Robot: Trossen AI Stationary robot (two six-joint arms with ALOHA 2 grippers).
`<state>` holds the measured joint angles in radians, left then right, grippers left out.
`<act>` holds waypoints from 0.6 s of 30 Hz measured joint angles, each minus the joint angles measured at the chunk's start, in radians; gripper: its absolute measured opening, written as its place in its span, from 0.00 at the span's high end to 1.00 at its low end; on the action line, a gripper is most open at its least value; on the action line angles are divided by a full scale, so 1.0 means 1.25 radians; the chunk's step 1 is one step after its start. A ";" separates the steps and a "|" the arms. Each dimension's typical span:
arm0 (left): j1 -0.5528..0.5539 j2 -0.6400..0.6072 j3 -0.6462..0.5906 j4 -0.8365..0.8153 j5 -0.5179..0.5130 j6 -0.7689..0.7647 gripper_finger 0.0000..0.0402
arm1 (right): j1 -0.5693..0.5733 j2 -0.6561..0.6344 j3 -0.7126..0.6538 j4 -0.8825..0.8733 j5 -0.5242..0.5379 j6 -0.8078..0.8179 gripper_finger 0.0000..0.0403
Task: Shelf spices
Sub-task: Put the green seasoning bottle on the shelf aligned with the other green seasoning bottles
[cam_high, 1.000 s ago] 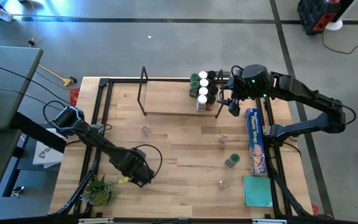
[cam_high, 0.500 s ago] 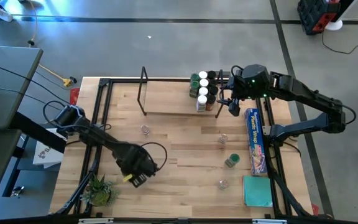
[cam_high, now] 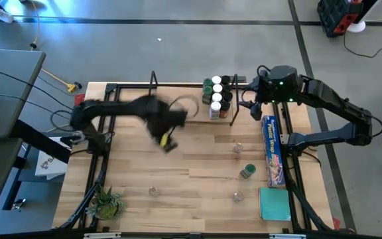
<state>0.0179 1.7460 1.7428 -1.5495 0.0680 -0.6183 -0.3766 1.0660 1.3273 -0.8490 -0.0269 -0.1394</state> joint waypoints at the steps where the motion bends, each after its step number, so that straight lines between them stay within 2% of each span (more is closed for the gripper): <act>1: 0.035 0.026 0.023 -0.004 -0.024 0.049 0.51 | -0.008 -0.006 0.000 0.000 0.000 0.001 0.29; 5: 0.144 0.127 0.126 0.022 -0.072 0.244 0.51 | -0.034 -0.030 0.000 -0.008 0.000 0.021 0.29; 8: 0.189 0.214 0.214 0.053 -0.091 0.366 0.51 | -0.051 -0.041 0.000 -0.019 0.000 0.049 0.29; 13: 0.229 0.329 0.347 0.069 -0.134 0.509 0.51 | -0.066 -0.048 0.000 -0.057 0.000 0.113 0.29; 18: 0.243 0.402 0.418 0.092 -0.165 0.638 0.51 | -0.066 -0.049 0.000 -0.081 0.000 0.171 0.29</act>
<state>0.3218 2.2480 2.2650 -1.4350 -0.1378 0.1790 -0.4587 1.0050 1.3277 -0.9499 -0.0269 0.0739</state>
